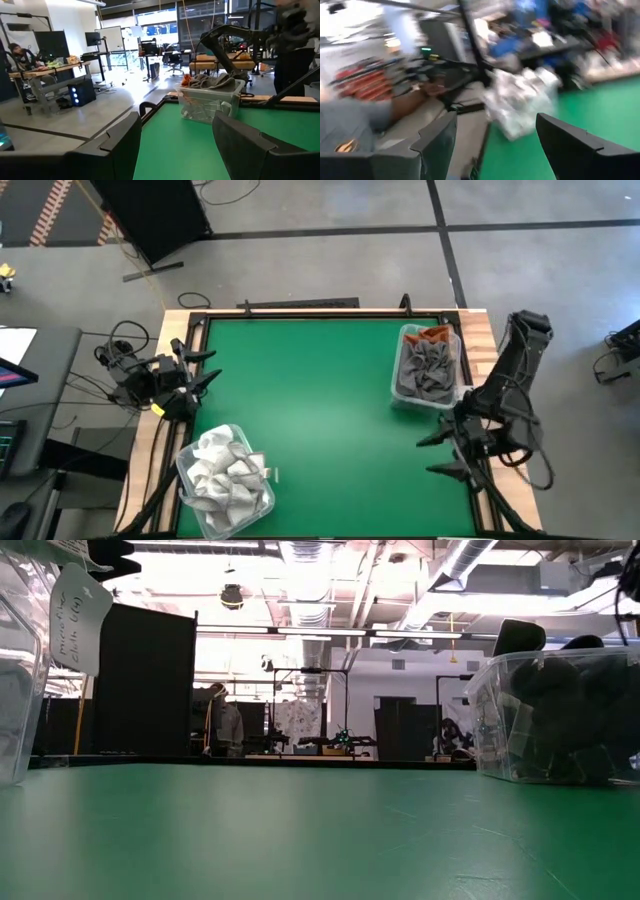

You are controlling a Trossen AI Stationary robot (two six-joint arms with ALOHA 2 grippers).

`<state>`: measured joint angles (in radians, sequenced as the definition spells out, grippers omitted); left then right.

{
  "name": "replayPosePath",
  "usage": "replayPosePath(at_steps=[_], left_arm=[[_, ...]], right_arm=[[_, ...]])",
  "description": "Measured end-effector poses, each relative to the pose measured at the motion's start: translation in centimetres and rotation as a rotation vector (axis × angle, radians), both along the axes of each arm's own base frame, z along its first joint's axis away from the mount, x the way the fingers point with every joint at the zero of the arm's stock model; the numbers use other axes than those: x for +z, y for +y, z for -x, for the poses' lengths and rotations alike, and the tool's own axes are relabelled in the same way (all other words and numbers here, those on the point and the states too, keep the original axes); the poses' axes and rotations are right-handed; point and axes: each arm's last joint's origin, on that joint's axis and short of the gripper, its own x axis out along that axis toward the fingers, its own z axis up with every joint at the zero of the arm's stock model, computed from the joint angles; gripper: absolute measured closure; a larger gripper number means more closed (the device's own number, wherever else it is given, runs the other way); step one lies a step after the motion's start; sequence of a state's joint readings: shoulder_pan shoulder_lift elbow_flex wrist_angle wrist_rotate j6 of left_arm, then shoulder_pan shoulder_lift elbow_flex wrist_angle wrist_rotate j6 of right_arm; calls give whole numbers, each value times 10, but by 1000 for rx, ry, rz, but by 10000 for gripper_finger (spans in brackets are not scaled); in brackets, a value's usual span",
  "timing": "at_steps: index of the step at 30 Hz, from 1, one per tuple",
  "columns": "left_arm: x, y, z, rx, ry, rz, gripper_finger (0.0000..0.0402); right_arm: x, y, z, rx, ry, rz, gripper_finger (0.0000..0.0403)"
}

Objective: Sort towels by color in basket
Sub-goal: Return to Home Position

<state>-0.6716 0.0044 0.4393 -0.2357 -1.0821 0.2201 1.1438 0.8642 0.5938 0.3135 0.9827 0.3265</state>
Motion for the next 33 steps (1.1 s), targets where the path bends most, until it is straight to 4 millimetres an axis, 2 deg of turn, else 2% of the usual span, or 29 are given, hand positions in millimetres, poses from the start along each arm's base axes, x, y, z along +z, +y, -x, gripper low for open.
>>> replayPosePath(at_steps=[4, 8, 13, 26, 33], left_arm=[[-1, 0, 0, -1, 7, -1, 168], [-1, 0, 0, -1, 5, 6, 168], [-3, 0, 0, -5, 6, 24, 168], [-3, -1, -1, -33, -1, 37, 168], [-3, -1, -1, -35, -10, 55, 168]], right_arm=[[8, -3, -12, 62, -118, 211, 101], [10, -9, -14, 79, -196, 454, 101], [-2, -22, -12, 74, -248, 648, 101], [-56, -82, 4, 38, -383, 611, 101], [-79, -102, 8, 5, -450, 624, 101]])
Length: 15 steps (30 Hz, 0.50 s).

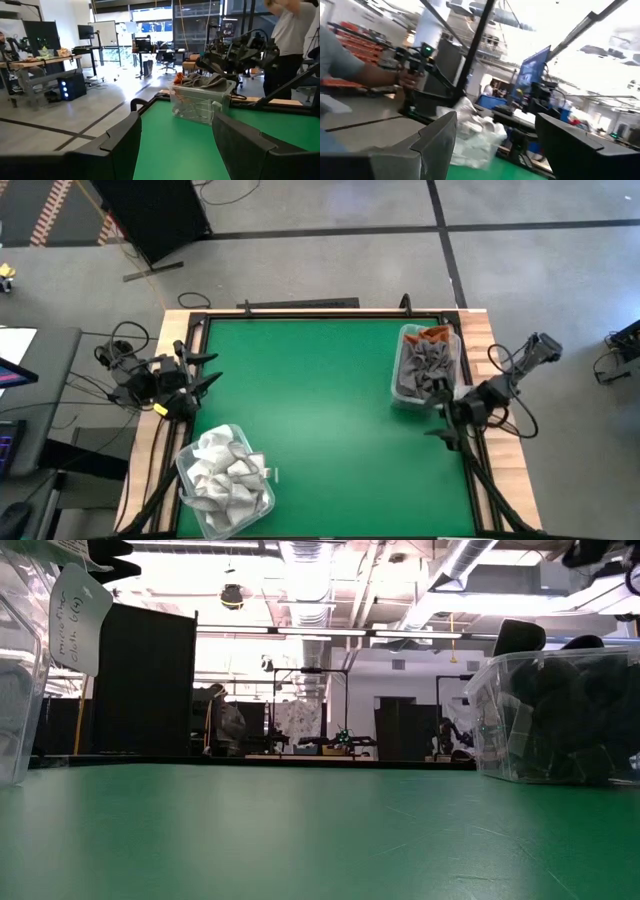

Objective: Sort towels by color in basket
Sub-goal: Return to Home Position

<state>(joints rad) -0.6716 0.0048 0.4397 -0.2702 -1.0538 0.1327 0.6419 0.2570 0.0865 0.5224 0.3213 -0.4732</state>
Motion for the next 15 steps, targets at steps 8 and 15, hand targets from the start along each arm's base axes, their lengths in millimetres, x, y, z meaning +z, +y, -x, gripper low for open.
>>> replayPosePath(at_steps=[8, 15], left_arm=[[-19, -10, -15, 36, -78, -25, 168], [-41, -14, -27, 12, -172, -42, 168]], right_arm=[[-21, -15, 0, -75, 8, -34, 101], [-22, -21, 0, -118, 13, -46, 101]])
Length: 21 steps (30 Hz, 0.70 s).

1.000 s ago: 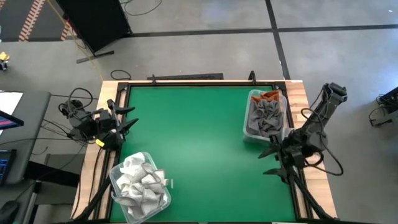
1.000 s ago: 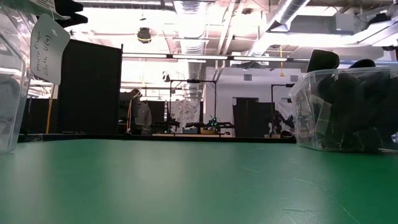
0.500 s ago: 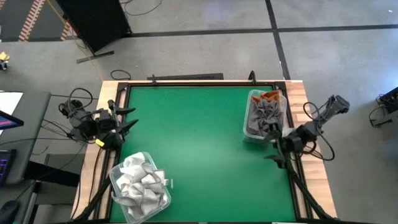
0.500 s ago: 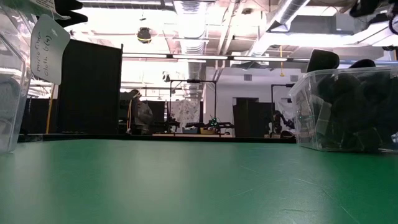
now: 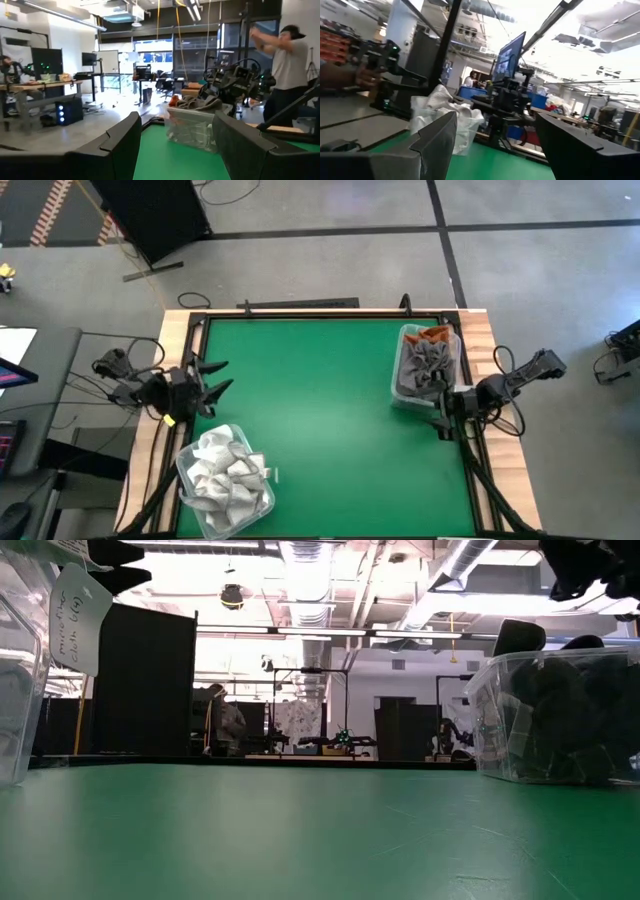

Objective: Sort towels by color in basket
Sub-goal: Return to Home Position

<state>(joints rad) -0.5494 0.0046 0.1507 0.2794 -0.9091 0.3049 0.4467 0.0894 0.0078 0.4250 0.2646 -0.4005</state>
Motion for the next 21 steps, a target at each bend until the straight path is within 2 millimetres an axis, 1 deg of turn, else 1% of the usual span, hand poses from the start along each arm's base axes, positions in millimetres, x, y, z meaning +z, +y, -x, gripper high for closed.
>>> replayPosePath(at_steps=[7, 10, 15, 21], left_arm=[[-30, 2, -13, -17, 12, -19, 168], [-37, 3, -17, -45, 14, -31, 168], [-41, 7, -19, -31, 36, -52, 168], [-44, 9, -20, -8, 60, -58, 168]], right_arm=[[0, -5, -1, -41, 3, -28, 101], [0, -6, -2, -50, 8, -56, 101], [-1, -10, -3, -101, 11, -65, 101], [-1, -12, -3, -123, 14, -65, 101]])
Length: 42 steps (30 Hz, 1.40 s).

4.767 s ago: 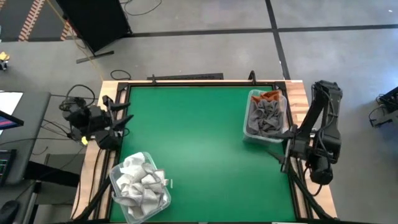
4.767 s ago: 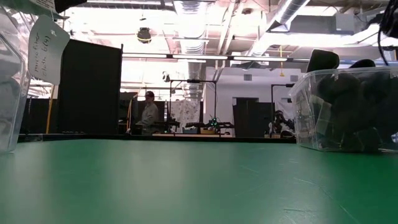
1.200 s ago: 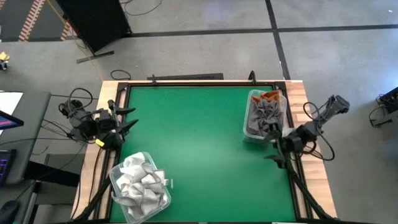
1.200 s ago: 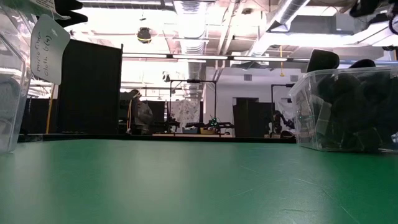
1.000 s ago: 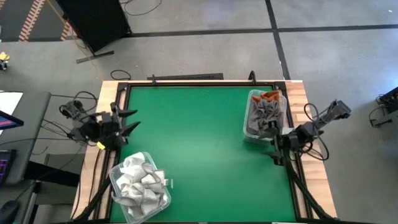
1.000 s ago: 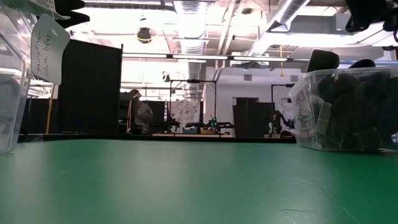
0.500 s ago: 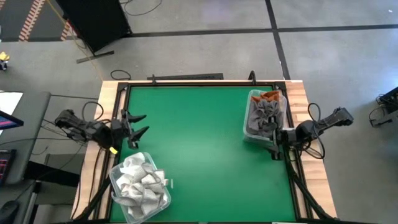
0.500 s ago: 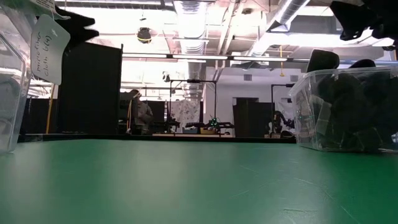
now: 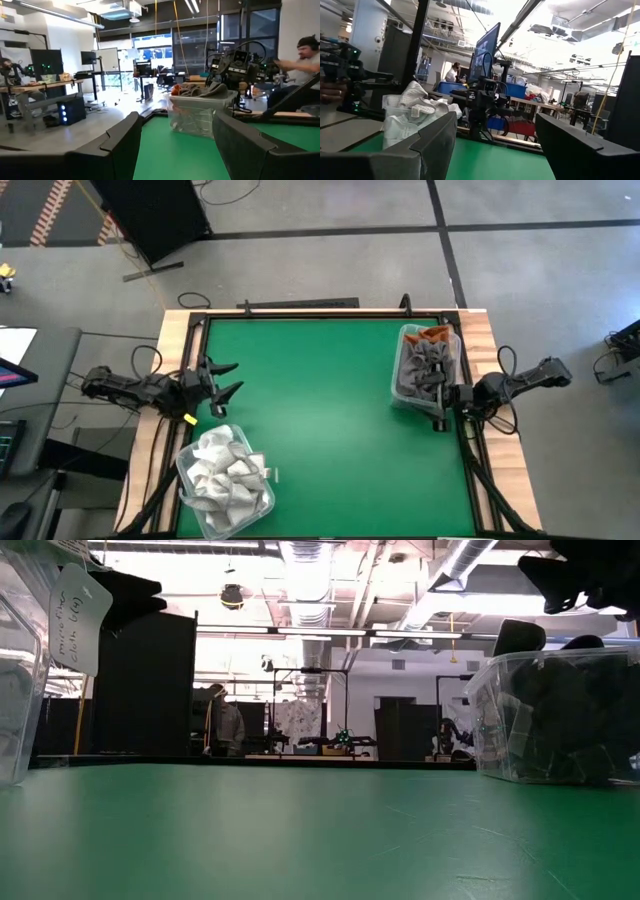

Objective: Sort towels by color in basket
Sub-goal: Return to Home Position

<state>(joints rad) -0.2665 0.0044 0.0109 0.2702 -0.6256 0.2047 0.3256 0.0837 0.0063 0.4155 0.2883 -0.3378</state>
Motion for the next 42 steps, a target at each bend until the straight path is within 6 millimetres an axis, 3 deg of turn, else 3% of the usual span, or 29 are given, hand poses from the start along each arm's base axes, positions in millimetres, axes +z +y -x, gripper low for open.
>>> replayPosePath(at_steps=[14, 27, 42], left_arm=[[-17, -1, -3, 8, 177, -48, 168], [-14, 0, -2, 8, 187, -48, 168], [-14, 0, -2, 8, 190, -48, 168]], right_arm=[[0, 0, 0, -1, 1, 0, 101], [-3, 0, -1, -1, 25, 10, 101], [-20, 1, -4, -1, 199, 69, 101]])
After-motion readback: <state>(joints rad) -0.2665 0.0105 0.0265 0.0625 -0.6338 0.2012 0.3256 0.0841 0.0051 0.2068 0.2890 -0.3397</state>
